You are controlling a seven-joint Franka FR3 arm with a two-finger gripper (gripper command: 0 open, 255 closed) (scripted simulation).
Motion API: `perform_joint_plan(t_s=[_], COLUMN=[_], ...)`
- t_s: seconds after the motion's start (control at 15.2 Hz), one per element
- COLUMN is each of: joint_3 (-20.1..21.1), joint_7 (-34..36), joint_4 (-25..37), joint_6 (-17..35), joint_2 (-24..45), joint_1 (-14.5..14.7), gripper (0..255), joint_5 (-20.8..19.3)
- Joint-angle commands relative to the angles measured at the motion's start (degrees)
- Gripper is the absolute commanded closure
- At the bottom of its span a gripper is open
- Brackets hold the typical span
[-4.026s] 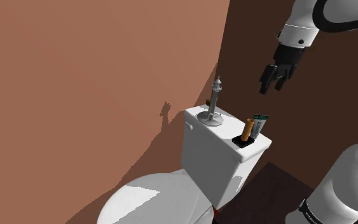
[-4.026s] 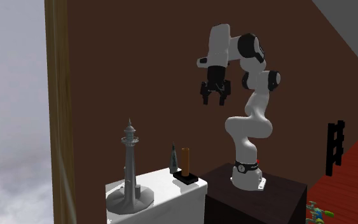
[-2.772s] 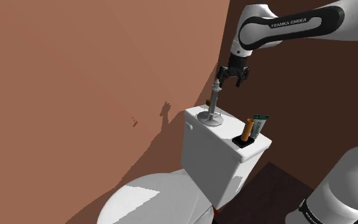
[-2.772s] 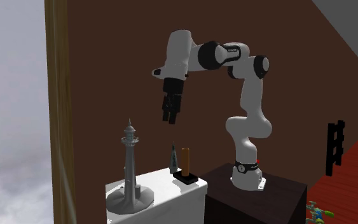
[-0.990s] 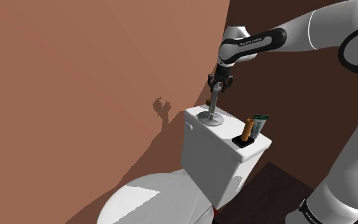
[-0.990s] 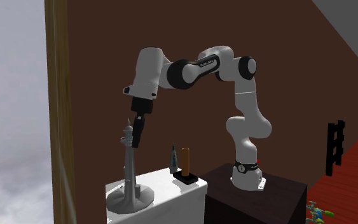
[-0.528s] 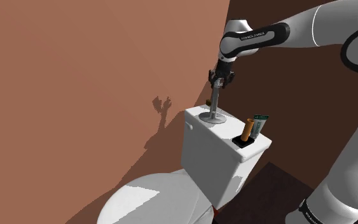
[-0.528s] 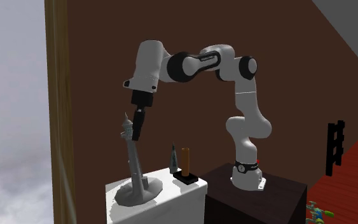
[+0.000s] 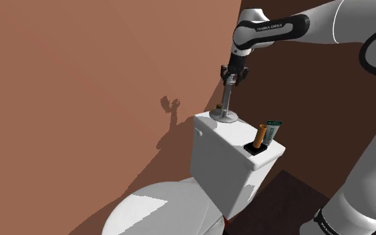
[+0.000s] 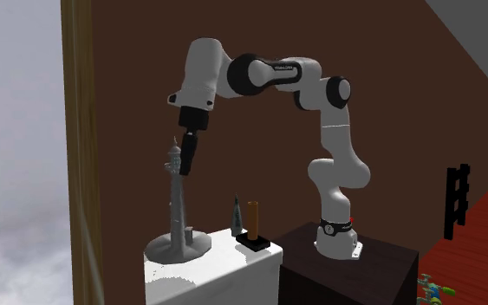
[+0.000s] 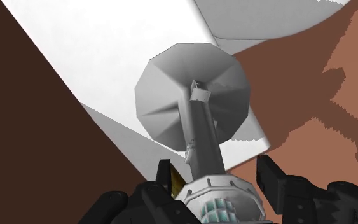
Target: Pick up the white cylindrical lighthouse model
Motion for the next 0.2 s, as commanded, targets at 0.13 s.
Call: perform_joint_plan(t_s=[0.13], joint_3=[0.03], joint_7=[-0.07], joint_4=[2.15], joint_6=[-1.92], joint_2=[0.19], joint_1=[0.04], gripper=[255], joint_5=[0.04])
